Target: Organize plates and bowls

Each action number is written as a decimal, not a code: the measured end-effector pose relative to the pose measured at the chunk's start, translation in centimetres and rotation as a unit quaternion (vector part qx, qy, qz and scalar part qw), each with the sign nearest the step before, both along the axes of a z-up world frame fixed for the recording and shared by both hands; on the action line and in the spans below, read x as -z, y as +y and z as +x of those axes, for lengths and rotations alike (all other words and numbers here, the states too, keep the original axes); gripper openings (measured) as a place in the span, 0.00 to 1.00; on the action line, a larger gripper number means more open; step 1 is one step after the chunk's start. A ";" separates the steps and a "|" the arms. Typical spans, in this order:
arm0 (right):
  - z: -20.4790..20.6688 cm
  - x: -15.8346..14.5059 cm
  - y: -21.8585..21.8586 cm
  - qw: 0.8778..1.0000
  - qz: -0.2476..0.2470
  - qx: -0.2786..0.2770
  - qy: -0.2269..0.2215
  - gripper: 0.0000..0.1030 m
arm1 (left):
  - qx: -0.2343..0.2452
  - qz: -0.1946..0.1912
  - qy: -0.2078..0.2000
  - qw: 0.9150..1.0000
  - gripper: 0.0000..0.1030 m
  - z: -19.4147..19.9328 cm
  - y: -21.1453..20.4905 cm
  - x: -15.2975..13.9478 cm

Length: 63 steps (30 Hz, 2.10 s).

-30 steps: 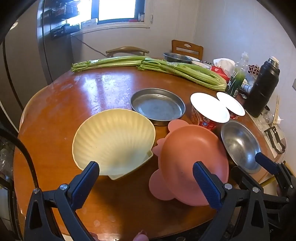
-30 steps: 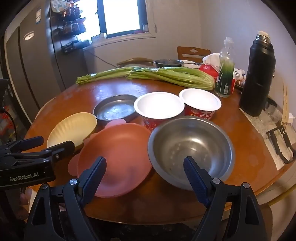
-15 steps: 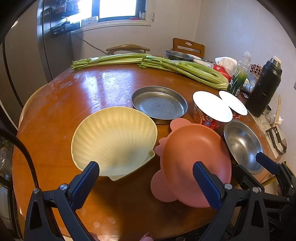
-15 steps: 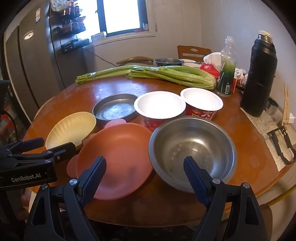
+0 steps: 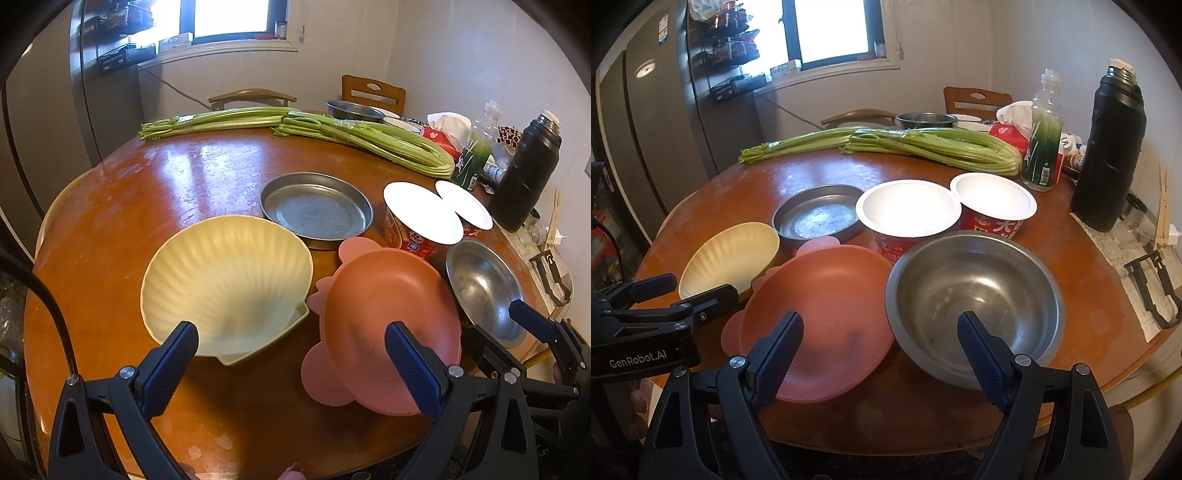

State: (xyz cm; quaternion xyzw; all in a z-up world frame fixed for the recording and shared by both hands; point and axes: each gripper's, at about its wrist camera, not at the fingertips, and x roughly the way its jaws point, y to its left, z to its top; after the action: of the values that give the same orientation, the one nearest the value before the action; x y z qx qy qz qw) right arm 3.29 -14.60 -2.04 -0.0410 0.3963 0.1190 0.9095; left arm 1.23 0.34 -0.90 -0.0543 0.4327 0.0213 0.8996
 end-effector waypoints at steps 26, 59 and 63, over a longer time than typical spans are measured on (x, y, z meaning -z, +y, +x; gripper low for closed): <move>1.2 -0.6 0.5 1.000 -0.006 -0.008 -0.005 0.84 | -0.001 0.008 -0.002 1.000 0.99 0.3 0.4 -0.3; 9.7 2.6 14.4 0.977 -0.011 -0.190 0.098 0.56 | -0.101 -0.061 0.053 0.992 0.99 1.1 11.6 3.4; 10.0 3.5 14.7 0.975 -0.021 -0.195 0.104 0.48 | -0.096 -0.056 0.063 0.992 0.97 2.0 11.2 3.8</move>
State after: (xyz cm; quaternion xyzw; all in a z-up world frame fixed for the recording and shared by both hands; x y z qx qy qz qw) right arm 13.24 0.08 -5.53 -0.1243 0.4754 0.2889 0.8216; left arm 3.19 11.52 -4.75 -0.1444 0.4819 0.0869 0.8598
